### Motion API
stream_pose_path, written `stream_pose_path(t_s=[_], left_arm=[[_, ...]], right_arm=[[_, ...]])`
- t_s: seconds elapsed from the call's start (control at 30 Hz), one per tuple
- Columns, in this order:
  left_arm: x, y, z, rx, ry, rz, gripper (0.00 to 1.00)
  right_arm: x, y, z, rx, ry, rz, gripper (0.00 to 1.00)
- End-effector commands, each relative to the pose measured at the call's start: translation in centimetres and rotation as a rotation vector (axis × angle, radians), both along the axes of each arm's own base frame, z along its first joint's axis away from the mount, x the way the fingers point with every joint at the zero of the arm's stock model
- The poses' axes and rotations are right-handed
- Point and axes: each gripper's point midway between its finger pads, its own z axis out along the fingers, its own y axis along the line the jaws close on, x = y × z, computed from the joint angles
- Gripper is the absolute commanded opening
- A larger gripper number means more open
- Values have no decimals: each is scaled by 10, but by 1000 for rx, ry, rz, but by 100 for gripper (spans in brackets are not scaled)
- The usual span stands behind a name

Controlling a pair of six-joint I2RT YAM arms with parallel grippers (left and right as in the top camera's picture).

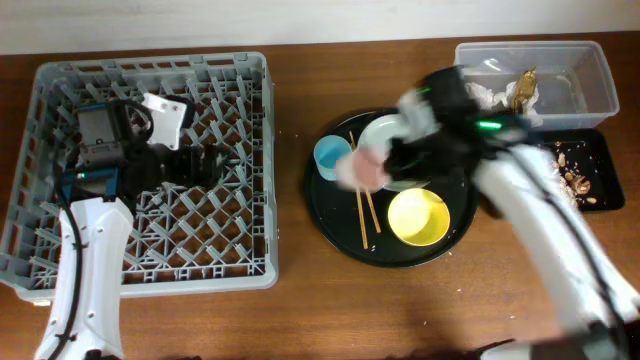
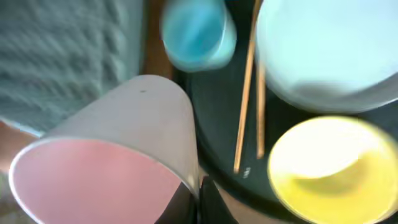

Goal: Sort waste into correct bins and load items into the dishwasher rack
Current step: 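Grasp the pink cup with the right gripper and pass it left, then take the pink cup with the left gripper and place it in the rack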

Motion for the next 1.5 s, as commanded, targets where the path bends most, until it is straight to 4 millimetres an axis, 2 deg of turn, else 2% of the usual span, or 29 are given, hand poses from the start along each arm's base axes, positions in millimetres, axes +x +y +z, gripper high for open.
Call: stream_pose_path(t_s=[0.0, 0.07, 0.1, 0.17, 0.23, 0.3, 0.37, 0.5, 0.57, 0.67, 0.7, 0.73, 0.77, 0.83, 0.9, 0.93, 1.0, 1.03, 1.07, 1.1, 1.17, 1.27, 1.3, 1.37, 1.43, 1.47], left_arm=[[-37, -82, 70, -557, -86, -454, 100], [-51, -100, 80, -784, -31, -606, 100], [-50, -107, 72, -838, 47, -609, 100], [-48, -128, 53, -877, 179, -619, 100], [-49, -142, 56, -888, 239, -639, 100], [-40, -148, 66, -898, 282, -637, 100], [-35, -148, 73, -897, 282, -638, 100], [-34, -148, 73, -897, 281, -638, 99], [-34, -148, 73, -897, 281, -638, 83], [-34, -148, 73, -897, 281, -639, 72], [-34, -148, 73, -897, 281, -638, 62], [-34, -148, 73, -897, 281, -639, 57], [-34, -148, 73, -897, 280, -639, 56], [-34, -148, 74, -894, 272, -641, 56], [-31, -148, 77, -885, 245, -655, 56], [-28, -145, 81, -879, 218, -658, 56], [-14, -127, 91, -846, 97, -656, 56], [-2, -108, 98, -805, -20, -645, 55], [1, -102, 101, -795, -48, -638, 55], [10, -86, 103, -786, -73, -589, 53], [35, -62, 104, -780, -94, -417, 52], [72, -22, 96, -716, -190, -172, 52], [90, -4, 82, -684, -179, -7, 49], [105, 18, 38, -554, -86, 238, 47], [97, 22, 15, -312, 25, 333, 47], [91, 25, 14, -167, 57, 368, 47]], right_arm=[[9, 12, 44, 281, -118, 139, 4], [13, 33, 62, 437, -202, 294, 4], [16, 38, 64, 479, -214, 323, 4], [17, 51, 75, 595, -263, 430, 4], [20, 62, 70, 619, -262, 467, 4], [19, 86, 58, 635, -243, 524, 4], [23, 98, 44, 650, -198, 533, 4], [24, 120, 51, 689, -246, 595, 4], [28, 125, 55, 688, -263, 588, 4], [28, 125, 53, 688, -255, 586, 4], [27, 125, 53, 688, -251, 584, 5], [26, 125, 52, 688, -242, 581, 7], [27, 124, 50, 680, -234, 573, 8], [27, 123, 47, 666, -223, 560, 17], [28, 123, 47, 665, -225, 558, 46], [28, 122, 47, 665, -226, 558, 54], [37, 109, 47, 660, -235, 523, 68], [46, 94, 45, 654, -233, 479, 76], [51, 84, 42, 641, -226, 446, 80], [60, 69, 31, 583, -204, 373, 90], [67, 55, 12, 482, -170, 292, 95], [68, 50, 3, 438, -146, 261, 98], [68, 48, -2, 414, -136, 245, 98], [68, 43, -9, 375, -120, 222, 98], [68, 43, -9, 374, -123, 224, 98], [70, 41, -11, 356, -125, 214, 99]])
